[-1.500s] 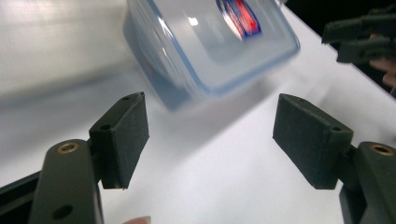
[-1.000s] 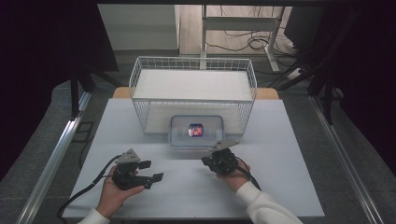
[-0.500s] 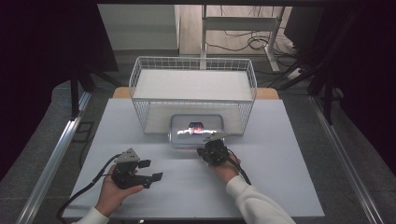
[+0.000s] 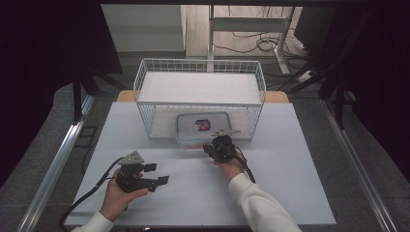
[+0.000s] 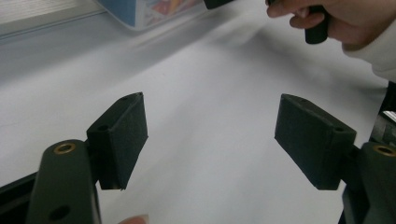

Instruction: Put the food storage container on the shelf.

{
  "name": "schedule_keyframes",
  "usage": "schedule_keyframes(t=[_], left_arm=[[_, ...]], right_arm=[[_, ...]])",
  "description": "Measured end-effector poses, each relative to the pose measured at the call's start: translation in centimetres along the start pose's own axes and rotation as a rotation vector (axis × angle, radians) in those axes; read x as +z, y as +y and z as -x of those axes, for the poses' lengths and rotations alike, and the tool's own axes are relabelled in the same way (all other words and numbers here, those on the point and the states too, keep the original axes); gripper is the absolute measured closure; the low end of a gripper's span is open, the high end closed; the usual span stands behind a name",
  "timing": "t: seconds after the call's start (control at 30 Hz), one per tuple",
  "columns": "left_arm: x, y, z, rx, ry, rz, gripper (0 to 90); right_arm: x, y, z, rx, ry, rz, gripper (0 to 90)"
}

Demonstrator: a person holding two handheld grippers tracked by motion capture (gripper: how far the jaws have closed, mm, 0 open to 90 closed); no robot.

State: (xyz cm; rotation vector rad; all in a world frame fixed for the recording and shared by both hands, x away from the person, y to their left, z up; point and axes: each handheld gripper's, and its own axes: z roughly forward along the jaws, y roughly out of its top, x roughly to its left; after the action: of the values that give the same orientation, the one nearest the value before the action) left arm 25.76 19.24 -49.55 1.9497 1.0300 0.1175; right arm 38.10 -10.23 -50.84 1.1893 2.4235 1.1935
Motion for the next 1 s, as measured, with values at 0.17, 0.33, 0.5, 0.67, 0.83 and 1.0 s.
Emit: schedule_keyframes(t=[0.17, 0.33, 0.5, 0.67, 0.83, 1.0], left_arm=[[0.3, 0.0, -0.1, -0.004, -0.009, -0.008, 24.9], [0.1, -0.1, -0.1, 0.009, 0.002, -0.013, 24.9], [-0.1, -0.4, 0.2, 0.037, 0.028, -0.027, 24.6], [-0.1, -0.5, 0.4, 0.041, 0.032, -0.029, 24.5], [0.3, -0.3, 0.1, 0.025, 0.023, -0.031, 24.6], [0.2, -0.4, 0.1, 0.033, 0.028, -0.034, 24.6]], right_arm=[[0.7, 0.8, 0.7, 0.023, -0.014, 0.001, 88.8], [1.9, 2.0, 0.9, 0.035, -0.018, 0.0, 88.8], [3.1, 3.0, 1.1, 0.045, -0.026, 0.004, 88.8], [3.6, 3.5, 1.2, 0.048, -0.035, 0.003, 88.8], [3.2, 3.3, 1.5, 0.055, -0.014, 0.008, 88.8], [0.6, 2.3, -0.2, -0.04, 0.033, 0.004, 88.8]])
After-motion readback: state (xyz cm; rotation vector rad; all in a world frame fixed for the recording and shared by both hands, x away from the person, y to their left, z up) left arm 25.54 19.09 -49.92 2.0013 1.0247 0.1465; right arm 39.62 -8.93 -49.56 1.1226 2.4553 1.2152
